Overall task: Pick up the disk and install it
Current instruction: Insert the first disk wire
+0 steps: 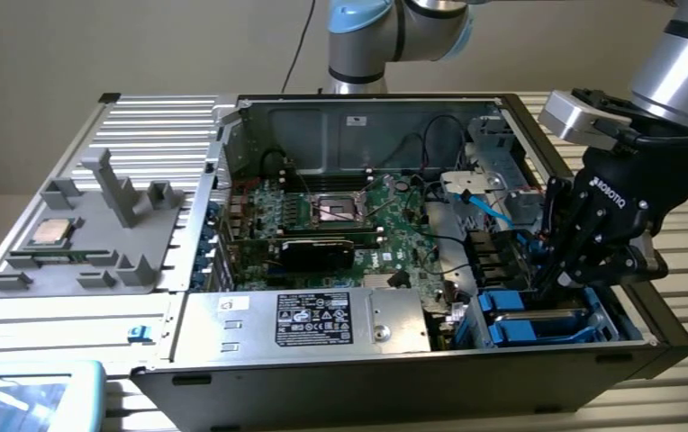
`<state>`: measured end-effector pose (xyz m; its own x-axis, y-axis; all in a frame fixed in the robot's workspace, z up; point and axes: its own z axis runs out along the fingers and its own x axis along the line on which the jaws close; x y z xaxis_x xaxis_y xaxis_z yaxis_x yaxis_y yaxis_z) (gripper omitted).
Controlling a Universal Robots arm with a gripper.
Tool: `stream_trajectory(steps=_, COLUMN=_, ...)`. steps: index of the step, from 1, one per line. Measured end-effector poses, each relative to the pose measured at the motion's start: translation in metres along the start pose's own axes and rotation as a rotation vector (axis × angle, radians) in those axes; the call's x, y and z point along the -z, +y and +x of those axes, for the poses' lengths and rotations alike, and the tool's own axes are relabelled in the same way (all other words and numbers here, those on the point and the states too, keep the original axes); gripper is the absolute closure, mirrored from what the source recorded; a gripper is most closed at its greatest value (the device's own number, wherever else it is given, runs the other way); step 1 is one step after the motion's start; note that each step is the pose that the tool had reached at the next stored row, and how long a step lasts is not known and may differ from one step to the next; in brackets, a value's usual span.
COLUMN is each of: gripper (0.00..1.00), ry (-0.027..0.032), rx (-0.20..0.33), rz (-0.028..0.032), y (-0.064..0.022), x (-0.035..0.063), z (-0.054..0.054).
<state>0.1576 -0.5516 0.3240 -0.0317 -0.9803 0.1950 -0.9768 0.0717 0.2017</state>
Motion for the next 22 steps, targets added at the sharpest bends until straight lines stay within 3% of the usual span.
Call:
stream_trajectory(steps=4, gripper=0.84, ry=-0.0001, rx=0.000, rz=0.0000, y=0.0000, x=0.0000, z=0.000)
stream_trajectory(steps=6, gripper=0.82, ry=-0.0009, rx=0.000, rz=0.0008, y=-0.0001, x=0.0000, z=0.000)
stream_trajectory(steps=7, gripper=0.76, ry=-0.0005, rx=0.000, rz=0.0008, y=0.0000, x=0.0007, z=0.000)
stream_trajectory(steps=9, gripper=0.76, ry=0.0003, rx=0.000, rz=0.0016, y=0.0007, x=0.0037, z=0.001)
stream_trajectory(steps=10, gripper=0.69, ry=0.0006, rx=0.000, rz=0.0018, y=0.0012, x=0.0055, z=0.001)
stream_trajectory(steps=13, gripper=0.69, ry=0.0026, rx=-0.001, rz=0.0022, y=0.0026, x=0.0130, z=0.003)
stream_trajectory(steps=16, gripper=0.69, ry=0.0038, rx=-0.001, rz=0.0022, y=0.0030, x=0.0266, z=0.005)
stream_trajectory(steps=18, gripper=0.69, ry=0.0062, rx=-0.002, rz=0.0022, y=0.0045, x=0.0346, z=0.007)
stream_trajectory(steps=22, gripper=0.69, ry=0.0181, rx=-0.004, rz=0.0033, y=0.0063, x=0.0432, z=0.007)
